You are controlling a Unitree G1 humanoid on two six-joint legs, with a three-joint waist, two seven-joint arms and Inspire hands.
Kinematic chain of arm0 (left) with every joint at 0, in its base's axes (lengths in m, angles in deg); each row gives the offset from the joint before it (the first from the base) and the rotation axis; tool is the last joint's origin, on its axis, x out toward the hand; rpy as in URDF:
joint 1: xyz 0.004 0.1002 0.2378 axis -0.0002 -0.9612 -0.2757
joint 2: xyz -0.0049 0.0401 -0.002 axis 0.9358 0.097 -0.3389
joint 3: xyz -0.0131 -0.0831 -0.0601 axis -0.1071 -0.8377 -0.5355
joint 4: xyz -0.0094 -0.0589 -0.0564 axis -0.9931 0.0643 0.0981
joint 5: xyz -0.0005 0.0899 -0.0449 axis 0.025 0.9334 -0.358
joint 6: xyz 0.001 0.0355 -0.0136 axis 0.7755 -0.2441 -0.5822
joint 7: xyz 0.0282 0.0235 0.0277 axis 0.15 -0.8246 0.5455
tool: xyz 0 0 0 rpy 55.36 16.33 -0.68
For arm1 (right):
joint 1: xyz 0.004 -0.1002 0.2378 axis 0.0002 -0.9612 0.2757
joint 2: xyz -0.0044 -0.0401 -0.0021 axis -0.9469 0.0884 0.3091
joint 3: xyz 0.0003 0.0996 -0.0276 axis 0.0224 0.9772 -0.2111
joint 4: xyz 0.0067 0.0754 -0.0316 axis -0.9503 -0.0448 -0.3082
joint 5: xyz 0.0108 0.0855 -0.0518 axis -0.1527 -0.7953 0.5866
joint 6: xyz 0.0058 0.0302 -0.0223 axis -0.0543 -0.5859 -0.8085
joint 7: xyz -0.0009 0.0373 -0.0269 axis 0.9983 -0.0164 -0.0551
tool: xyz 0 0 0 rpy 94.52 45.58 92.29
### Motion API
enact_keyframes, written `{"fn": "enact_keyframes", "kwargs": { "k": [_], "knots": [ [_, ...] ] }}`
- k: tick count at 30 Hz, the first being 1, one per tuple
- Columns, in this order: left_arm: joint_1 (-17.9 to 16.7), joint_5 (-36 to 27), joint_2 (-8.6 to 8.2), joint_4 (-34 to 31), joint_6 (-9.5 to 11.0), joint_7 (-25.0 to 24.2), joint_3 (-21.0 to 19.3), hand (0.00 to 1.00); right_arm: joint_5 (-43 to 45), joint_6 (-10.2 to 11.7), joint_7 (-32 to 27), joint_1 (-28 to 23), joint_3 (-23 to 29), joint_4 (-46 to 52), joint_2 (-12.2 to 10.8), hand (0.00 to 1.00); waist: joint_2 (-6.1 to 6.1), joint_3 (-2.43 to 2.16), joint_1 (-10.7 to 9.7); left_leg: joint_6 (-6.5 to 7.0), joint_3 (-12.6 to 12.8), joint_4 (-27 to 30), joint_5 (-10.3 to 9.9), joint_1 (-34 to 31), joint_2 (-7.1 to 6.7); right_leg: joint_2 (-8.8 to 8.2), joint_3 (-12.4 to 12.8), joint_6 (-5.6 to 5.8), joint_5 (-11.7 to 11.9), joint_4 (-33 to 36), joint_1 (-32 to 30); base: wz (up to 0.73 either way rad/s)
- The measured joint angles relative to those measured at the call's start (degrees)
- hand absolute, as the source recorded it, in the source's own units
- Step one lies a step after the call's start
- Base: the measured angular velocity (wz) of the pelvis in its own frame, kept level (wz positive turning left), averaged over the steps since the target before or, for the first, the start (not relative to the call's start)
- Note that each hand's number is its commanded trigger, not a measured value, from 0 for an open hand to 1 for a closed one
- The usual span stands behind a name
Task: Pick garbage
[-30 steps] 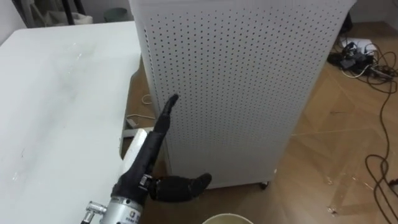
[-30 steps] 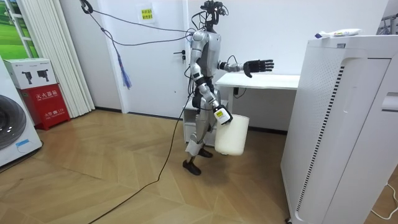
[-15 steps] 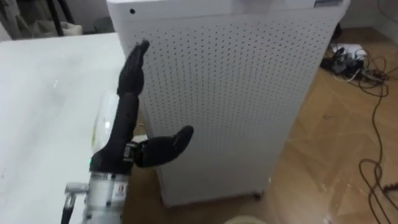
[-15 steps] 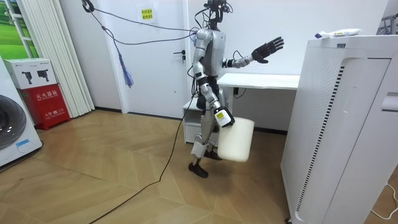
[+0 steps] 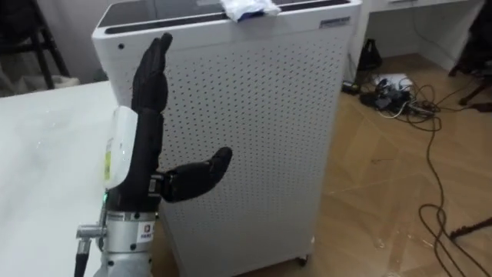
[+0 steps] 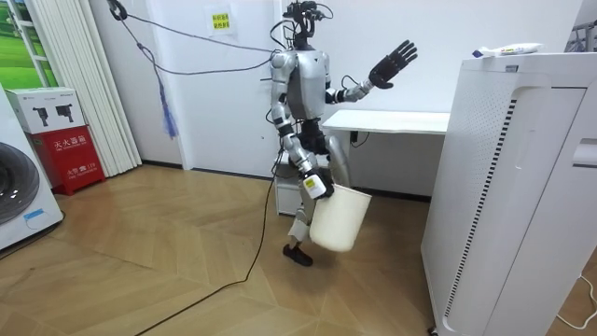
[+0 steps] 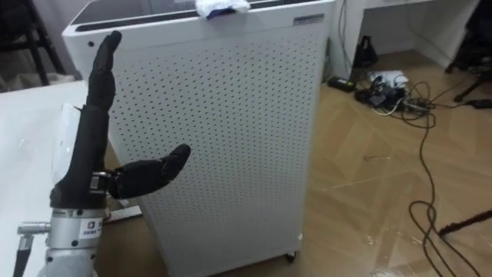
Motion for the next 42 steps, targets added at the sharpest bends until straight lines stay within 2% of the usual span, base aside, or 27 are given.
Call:
{"fn": "enact_keyframes", "kwargs": {
  "k": [1, 2, 3, 4, 5, 6, 7, 9, 10, 11, 12, 13, 14, 15, 16, 17, 18, 19, 21, 22, 23, 24, 25, 26, 27, 33, 42],
  "knots": [
    [0.0, 0.1, 0.02, 0.0, 0.5, 0.3, 0.0, 0.00, 0.0, -0.2, -0.2, 0.0, 0.0, 0.0, 0.4, 1.00, -0.11, -0.07, 0.6, -0.09, 0.0, -2.8, 0.2, -0.7, -0.99, -0.15, 1.0, 0.02, 0.0, 0.0, -0.2, -0.70],
    [0.0, 0.2, 0.03, -0.2, 1.3, 0.7, -0.3, 0.00, 0.2, -0.4, -0.4, 0.0, -0.1, 0.0, 1.2, 1.00, -0.29, -0.17, 1.8, -0.31, -0.2, -10.2, 1.9, -1.7, -2.42, -0.37, 2.4, 0.44, 0.2, -0.1, -0.5, -0.85],
    [0.1, 1.0, 0.02, -0.5, 2.0, 0.9, -0.9, 0.00, 0.3, -0.4, -0.5, 0.0, -0.6, 0.0, 1.5, 1.00, -0.43, -0.29, 2.8, 0.09, -0.4, -17.8, 4.6, -1.8, -2.67, -0.33, 2.9, 0.31, -0.1, -0.1, -0.6, -0.77],
    [0.1, 1.8, 0.05, -0.6, 2.4, 1.0, -1.3, 0.00, 0.4, -0.4, -0.5, 0.0, -1.1, 0.0, 1.4, 1.00, -0.59, -0.50, 2.8, 0.48, -0.6, -20.3, 6.6, -2.1, -2.67, -0.23, 2.9, 0.39, -0.5, -0.1, -0.4, -0.59],
    [-0.1, 3.3, 0.05, -0.6, 2.7, 1.7, -1.6, 0.00, 0.7, -0.5, -0.5, -0.1, -1.6, -0.1, 1.2, 1.00, -1.13, -1.14, 3.3, 0.63, -0.7, -21.5, 9.9, -1.9, -2.70, -0.51, 2.6, 1.01, -1.2, -0.2, 0.2, -0.46],
    [-0.1, 4.6, 0.06, -0.6, 3.0, 2.2, -2.2, 0.00, 0.9, -0.5, -0.5, 0.2, -1.6, -0.1, 1.1, 1.00, -1.51, -1.67, 3.5, 1.41, -0.5, -21.3, 11.4, -1.1, -3.22, -1.20, 2.2, 1.82, -1.8, -0.3, 0.8, -0.48],
    [0.0, 5.2, 0.09, -0.6, 3.1, 2.4, -2.7, 0.00, 0.8, -0.5, -0.5, 0.4, -1.5, -0.1, 1.1, 1.00, -1.77, -1.57, 3.6, 2.04, -0.4, -20.8, 11.9, -0.5, -3.60, -1.69, 1.7, 2.27, -2.1, -0.4, 1.5, -0.41],
    [0.1, 5.4, 0.87, -1.0, 3.0, 3.3, -2.9, 0.00, 0.9, -0.4, -0.4, 0.4, -1.7, 0.1, 1.3, 1.00, -2.84, -1.37, 4.3, 3.29, 1.0, -16.2, 8.5, -0.4, -4.11, -3.34, -0.3, 3.33, -2.6, -1.1, 3.3, -0.29],
    [0.1, 5.4, 1.02, -1.4, 3.0, 3.3, -2.8, 0.00, 0.8, -0.4, -0.4, 0.4, -1.7, 0.1, 1.4, 1.00, -2.73, -1.34, 4.3, 3.50, 1.1, -14.8, 7.3, -0.6, -4.02, -3.78, -0.6, 3.46, -2.7, -1.2, 3.6, -0.16],
    [0.5, 5.5, 1.26, -1.9, 3.1, 3.3, -2.8, 0.00, 1.0, -0.5, -0.4, 0.5, -1.7, 0.2, 1.3, 1.00, -2.59, -1.37, 4.4, 3.84, 1.3, -12.4, 5.0, -1.1, -4.16, -4.34, -1.6, 4.21, -3.1, -0.2, 4.2, -0.05],
    [1.4, 5.8, 1.26, -1.9, 3.1, 3.3, -2.9, 0.00, 1.6, -0.5, -0.5, 0.5, -1.6, 0.4, 1.4, 1.00, -2.44, -1.35, 4.4, 4.32, 1.5, -10.7, 3.1, -0.9, -4.71, -5.37, -2.7, 5.24, -3.7, 2.7, 4.0, 0.00],
    [1.8, 6.1, 1.26, -1.9, 3.1, 3.3, -2.8, 0.00, 1.7, -0.5, -0.5, 0.5, -1.6, 0.5, 1.4, 1.00, -2.37, -1.33, 4.4, 4.64, 1.7, -10.4, 2.3, -0.5, -4.99, -6.07, -3.5, 5.52, -3.9, 4.9, 3.5, 0.06],
    [2.5, 6.7, 1.26, -1.9, 3.1, 3.4, -2.8, 0.00, 2.1, -0.5, -0.5, 0.8, -1.6, 0.5, 1.3, 1.00, -2.39, -1.29, 4.5, 5.35, 2.3, -10.4, 1.1, 0.5, -5.90, -7.83, -4.2, 5.90, -3.7, 10.4, 1.9, 0.04],
    [3.1, 7.7, 1.27, -1.9, 3.1, 3.6, -2.8, 0.00, 3.1, -0.5, -0.4, 0.9, -1.6, 0.8, 1.3, 1.00, -2.21, -1.25, 4.7, 6.10, 2.8, -10.4, 0.0, 1.9, -6.87, -9.44, -4.4, 7.56, -2.5, 15.8, 0.3, 0.00],
    [3.4, 8.9, 1.35, -2.0, 3.2, 4.1, -2.8, 0.00, 3.5, -0.5, -0.2, 1.1, -1.7, 1.0, 1.3, 1.00, -1.75, -1.27, 4.6, 6.75, 2.9, -10.6, -0.9, 3.2, -7.68, -10.65, -4.7, 7.87, -0.4, 20.1, -0.9, 0.00],
    [3.8, 9.8, 1.38, -2.0, 3.2, 4.6, -2.7, 0.00, 3.5, -0.5, -0.2, 1.1, -1.7, 1.0, 1.3, 1.00, -1.23, -1.04, 4.5, 7.04, 2.8, -10.6, -1.4, 4.0, -7.76, -10.89, -5.2, 8.05, 1.0, 21.9, -1.2, 0.00],
    [4.7, 11.2, 1.55, -1.9, 3.4, 5.2, -2.4, 0.00, 3.4, -0.5, -0.1, 1.1, -1.7, 1.0, 1.4, 1.00, -0.01, -0.71, 4.8, 7.43, 2.3, -10.9, -2.1, 5.3, -7.58, -11.00, -5.4, 8.15, 3.3, 24.9, -2.4, 0.00],
    [5.0, 11.5, 1.62, -1.9, 3.5, 5.9, -2.4, 0.00, 3.4, -0.5, 0.2, 1.3, -1.8, 1.0, 1.4, 1.00, 0.46, -0.69, 4.9, 7.47, 2.2, -11.5, -2.2, 5.9, -7.46, -11.16, -5.4, 8.22, 2.7, 25.2, -3.2, -0.04],
    [6.8, 11.5, 1.81, -1.9, 3.5, 7.7, -2.5, 0.00, 3.7, -0.5, 1.4, 1.6, -1.9, 2.5, 1.3, 1.00, 1.69, -0.42, 5.1, 7.57, 2.2, -13.7, -2.1, 7.0, -6.65, -11.13, -6.8, 8.08, -1.1, 21.8, -8.7, -0.02],
    [7.1, 11.5, 1.99, -2.0, 3.6, 8.1, -2.4, 0.00, 3.7, -0.5, 1.7, 1.7, -2.1, 2.8, 1.2, 1.00, 1.69, -0.43, 5.0, 7.55, 2.1, -14.1, -2.1, 7.2, -6.53, -11.16, -7.2, 8.11, -1.1, 18.9, -9.6, 0.00],
    [7.4, 11.6, 2.43, -2.0, 3.7, 9.0, -2.5, 0.00, 4.3, -0.3, 2.0, 1.8, -2.3, 3.2, 0.7, 1.00, 1.33, -0.47, 4.9, 7.44, 2.1, -14.8, -2.1, 7.6, -6.64, -11.30, -7.4, 8.15, -0.4, 11.3, -10.5, 0.07],
    [7.3, 11.6, 2.91, -1.9, 3.7, 9.6, -2.6, 0.00, 5.5, -0.4, 2.1, 2.1, -3.0, 3.1, 0.5, 1.00, 1.00, -0.28, 4.6, 6.91, 1.9, -15.0, -2.4, 8.2, -6.66, -10.66, -7.6, 8.46, 5.1, 5.5, -10.9, 0.18],
    [6.9, 11.7, 2.87, -1.9, 3.7, 9.6, -2.5, 0.00, 6.2, -0.5, 2.1, 1.9, -3.3, 2.9, 0.5, 1.00, 1.29, -0.45, 4.4, 6.72, 1.2, -15.4, -2.4, 8.6, -6.54, -10.38, -8.4, 8.59, 5.5, 4.8, -10.4, 0.07],
    [6.8, 12.5, 2.87, -2.0, 3.7, 9.9, -2.6, 0.00, 7.1, -0.5, 2.2, 1.6, -3.4, 2.9, 0.3, 1.00, 1.36, -0.82, 5.0, 6.12, 0.9, -16.7, -2.2, 9.4, -6.16, -9.45, -8.4, 8.04, 6.0, 2.5, -9.3, 0.08],
    [6.8, 12.6, 3.06, -2.3, 3.7, 10.4, -2.8, 0.00, 7.4, -0.5, 2.6, 2.1, -3.3, 2.9, 0.2, 1.00, 1.49, -0.93, 5.1, 5.69, 0.5, -17.7, -1.9, 9.6, -5.75, -8.84, -9.1, 7.75, 6.6, 1.1, -8.3, 0.00],
    [4.7, 12.8, 3.12, -5.5, 3.0, 10.6, -3.0, 0.00, 7.5, -0.6, 3.3, 2.4, -3.3, 3.3, 0.1, 1.00, 0.56, -1.18, 5.9, 4.59, -0.2, -21.5, -1.2, 12.6, -4.58, -6.96, -10.5, 7.09, 7.6, -4.9, -4.1, 0.04],
    [3.9, 17.6, 3.53, -7.9, 2.3, 10.6, -3.6, 0.00, 7.4, -0.6, 4.1, 1.3, -3.3, 5.5, 0.1, 1.00, 0.06, -1.30, 6.1, 4.25, -0.5, -24.0, -1.0, 15.5, -4.48, -6.18, -10.6, 7.12, 8.0, -8.5, -0.6, 0.00]
  ]
}}
